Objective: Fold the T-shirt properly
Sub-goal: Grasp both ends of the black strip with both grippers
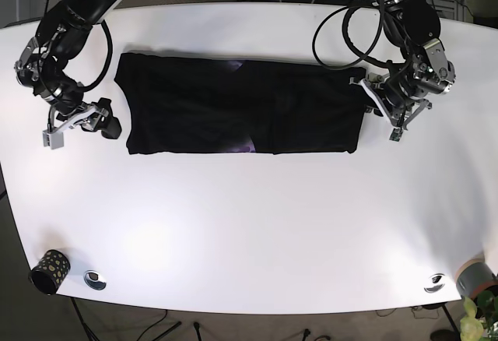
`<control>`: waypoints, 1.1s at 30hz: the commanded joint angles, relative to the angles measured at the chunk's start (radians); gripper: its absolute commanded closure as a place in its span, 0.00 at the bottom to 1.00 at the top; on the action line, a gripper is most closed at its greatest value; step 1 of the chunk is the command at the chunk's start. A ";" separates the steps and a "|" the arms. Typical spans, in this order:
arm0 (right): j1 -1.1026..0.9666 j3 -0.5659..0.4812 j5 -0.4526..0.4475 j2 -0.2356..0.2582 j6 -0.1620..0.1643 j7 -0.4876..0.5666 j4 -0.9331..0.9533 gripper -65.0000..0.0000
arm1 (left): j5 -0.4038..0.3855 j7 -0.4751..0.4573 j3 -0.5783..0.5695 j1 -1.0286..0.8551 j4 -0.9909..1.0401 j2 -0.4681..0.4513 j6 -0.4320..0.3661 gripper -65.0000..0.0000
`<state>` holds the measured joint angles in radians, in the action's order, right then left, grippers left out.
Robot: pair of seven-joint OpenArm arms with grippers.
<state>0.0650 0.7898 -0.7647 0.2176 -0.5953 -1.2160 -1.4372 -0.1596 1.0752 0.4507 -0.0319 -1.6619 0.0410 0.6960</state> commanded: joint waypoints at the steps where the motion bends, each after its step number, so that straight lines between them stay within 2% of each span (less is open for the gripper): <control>1: 0.012 0.009 -0.091 0.053 -0.010 0.015 0.066 0.34 | -0.028 -0.025 -0.003 0.039 0.027 0.001 0.002 0.76; 3: -0.003 0.004 -0.126 0.075 -0.010 0.015 0.111 0.34 | -0.028 -0.025 -0.003 0.045 0.064 0.001 0.002 0.76; 8: -0.026 0.004 -0.134 0.076 -0.010 0.015 0.123 0.34 | -0.028 -0.033 -0.003 0.057 0.116 0.001 0.002 0.76; 24: -0.090 -0.117 -0.132 0.003 -0.008 0.020 0.120 0.34 | -0.027 -0.043 -0.007 0.062 0.116 0.001 0.002 0.76; 27: -0.087 -0.168 -0.132 -0.011 -0.004 0.021 0.117 0.34 | -0.024 -0.043 -0.008 0.062 0.125 0.003 0.002 0.76; 33: -0.070 -0.172 -0.132 -0.039 -0.002 0.021 0.117 0.34 | -0.022 -0.040 -0.057 0.060 0.127 0.006 0.002 0.76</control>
<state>-0.0162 0.6159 -0.9131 0.1757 -0.6029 -1.1820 -1.3098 -0.1902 1.0229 0.4137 0.0196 -1.5284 0.0433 0.6968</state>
